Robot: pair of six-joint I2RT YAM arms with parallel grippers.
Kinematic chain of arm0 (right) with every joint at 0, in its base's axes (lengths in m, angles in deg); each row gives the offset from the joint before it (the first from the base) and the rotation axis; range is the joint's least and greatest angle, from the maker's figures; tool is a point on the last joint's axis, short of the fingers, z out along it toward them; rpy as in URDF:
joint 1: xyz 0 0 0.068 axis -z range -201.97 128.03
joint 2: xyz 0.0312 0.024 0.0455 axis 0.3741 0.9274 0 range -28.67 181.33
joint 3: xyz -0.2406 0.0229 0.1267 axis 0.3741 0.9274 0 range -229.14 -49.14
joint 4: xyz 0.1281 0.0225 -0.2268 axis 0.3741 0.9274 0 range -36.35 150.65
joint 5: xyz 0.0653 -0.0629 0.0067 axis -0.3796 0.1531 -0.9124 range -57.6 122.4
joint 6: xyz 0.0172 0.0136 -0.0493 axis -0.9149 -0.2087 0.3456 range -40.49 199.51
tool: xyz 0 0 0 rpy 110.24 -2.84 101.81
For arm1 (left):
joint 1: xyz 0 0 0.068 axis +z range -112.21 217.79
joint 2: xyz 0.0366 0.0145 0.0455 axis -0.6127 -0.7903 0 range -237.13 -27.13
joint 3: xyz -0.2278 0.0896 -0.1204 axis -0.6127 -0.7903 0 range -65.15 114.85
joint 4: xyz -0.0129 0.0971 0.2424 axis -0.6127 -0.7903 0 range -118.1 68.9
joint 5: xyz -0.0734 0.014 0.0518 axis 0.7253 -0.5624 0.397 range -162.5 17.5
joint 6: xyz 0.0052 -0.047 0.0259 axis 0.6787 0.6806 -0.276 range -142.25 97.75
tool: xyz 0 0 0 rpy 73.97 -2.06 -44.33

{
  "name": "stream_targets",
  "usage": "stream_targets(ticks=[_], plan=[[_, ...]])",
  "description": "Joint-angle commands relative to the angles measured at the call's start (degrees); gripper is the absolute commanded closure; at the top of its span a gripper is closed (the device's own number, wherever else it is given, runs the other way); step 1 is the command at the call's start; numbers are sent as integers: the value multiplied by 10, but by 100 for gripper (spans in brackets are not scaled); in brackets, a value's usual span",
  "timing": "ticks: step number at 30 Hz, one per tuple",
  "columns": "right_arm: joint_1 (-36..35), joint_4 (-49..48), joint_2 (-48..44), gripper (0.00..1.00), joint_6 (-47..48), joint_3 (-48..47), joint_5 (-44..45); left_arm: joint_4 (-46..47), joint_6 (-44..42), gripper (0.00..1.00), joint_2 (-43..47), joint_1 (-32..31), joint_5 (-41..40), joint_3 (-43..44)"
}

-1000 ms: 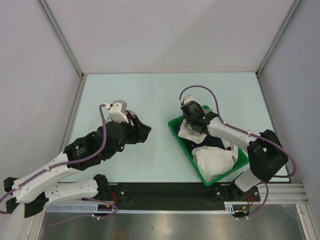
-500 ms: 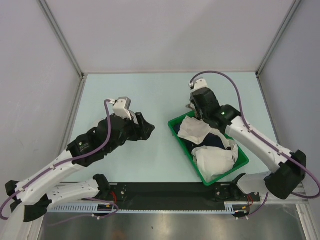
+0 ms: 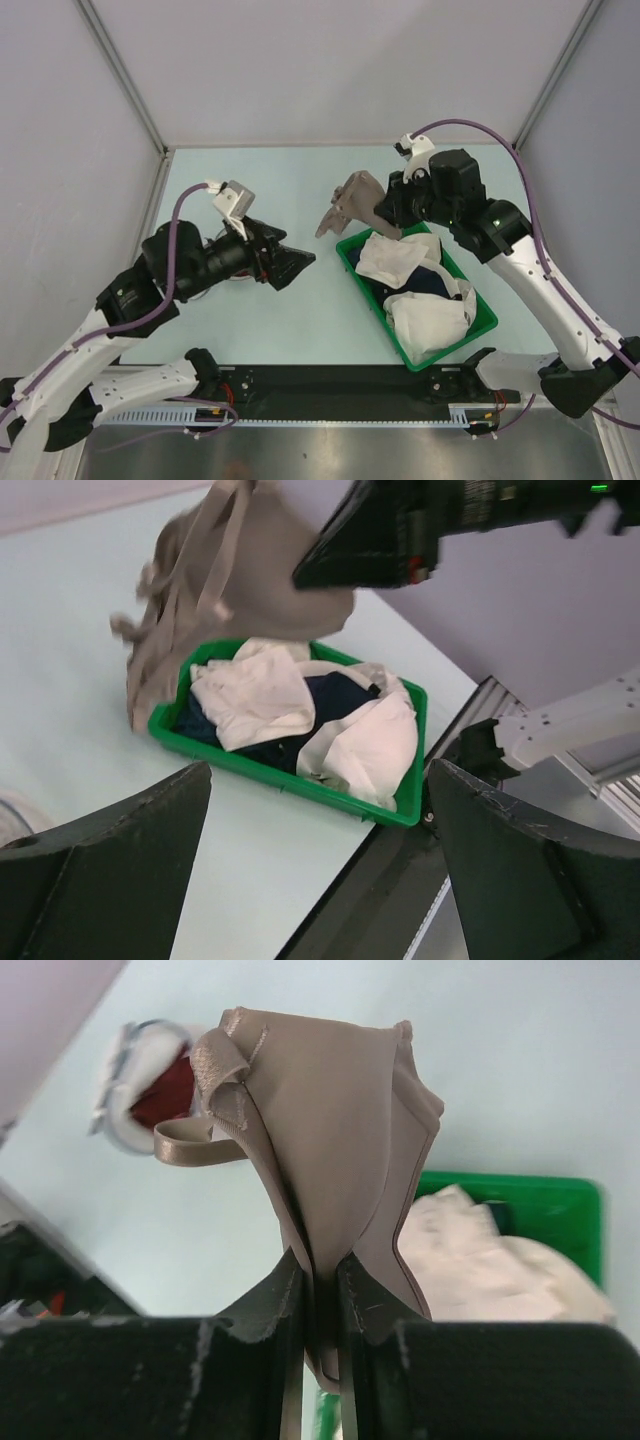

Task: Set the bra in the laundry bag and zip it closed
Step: Pick up the bra from the bin.

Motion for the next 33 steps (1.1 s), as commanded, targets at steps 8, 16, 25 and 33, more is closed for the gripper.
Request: stream_targets(ticks=[8,16,25,33], plan=[[35,29,11,100,-67,49,-550,-44,-130,1,-6,4,161,66],[24,-24,-31,100,-92,147,-669,-40,-158,1,-68,4,256,59],[-7,-106,-79,100,-135,179,-723,-2,-155,0,-83,4,358,-1],[-9,-120,-93,100,-138,182,-731,86,-113,19,-40,3,533,-100]])
